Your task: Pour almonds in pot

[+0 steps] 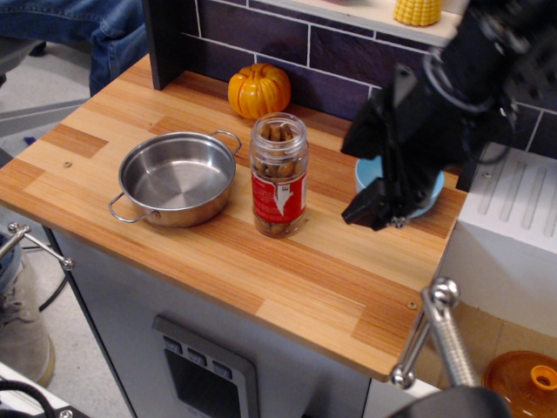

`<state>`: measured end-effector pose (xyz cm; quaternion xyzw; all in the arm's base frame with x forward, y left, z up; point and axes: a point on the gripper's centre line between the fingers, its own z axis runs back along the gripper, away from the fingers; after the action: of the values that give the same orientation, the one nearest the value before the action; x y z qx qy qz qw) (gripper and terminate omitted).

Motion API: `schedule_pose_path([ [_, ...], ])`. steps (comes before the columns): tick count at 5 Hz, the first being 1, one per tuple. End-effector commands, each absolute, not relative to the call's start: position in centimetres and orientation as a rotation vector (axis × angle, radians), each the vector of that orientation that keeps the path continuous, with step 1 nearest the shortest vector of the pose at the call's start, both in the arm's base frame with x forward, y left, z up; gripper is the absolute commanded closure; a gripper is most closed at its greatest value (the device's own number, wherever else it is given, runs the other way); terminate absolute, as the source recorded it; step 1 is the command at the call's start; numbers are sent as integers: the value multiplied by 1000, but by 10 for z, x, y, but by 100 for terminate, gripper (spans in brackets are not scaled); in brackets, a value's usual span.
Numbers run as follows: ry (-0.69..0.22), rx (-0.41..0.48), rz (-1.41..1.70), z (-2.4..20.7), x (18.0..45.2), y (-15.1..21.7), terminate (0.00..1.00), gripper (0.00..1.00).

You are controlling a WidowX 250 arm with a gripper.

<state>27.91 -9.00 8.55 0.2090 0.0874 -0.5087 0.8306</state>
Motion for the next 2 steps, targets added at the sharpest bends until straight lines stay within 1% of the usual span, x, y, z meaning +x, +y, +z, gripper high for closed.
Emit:
schedule_pose_path([
  [1, 394, 570, -1143, 53, 287, -75, 0, 0],
  [2, 478, 588, -1117, 47, 288, -61, 0, 0],
])
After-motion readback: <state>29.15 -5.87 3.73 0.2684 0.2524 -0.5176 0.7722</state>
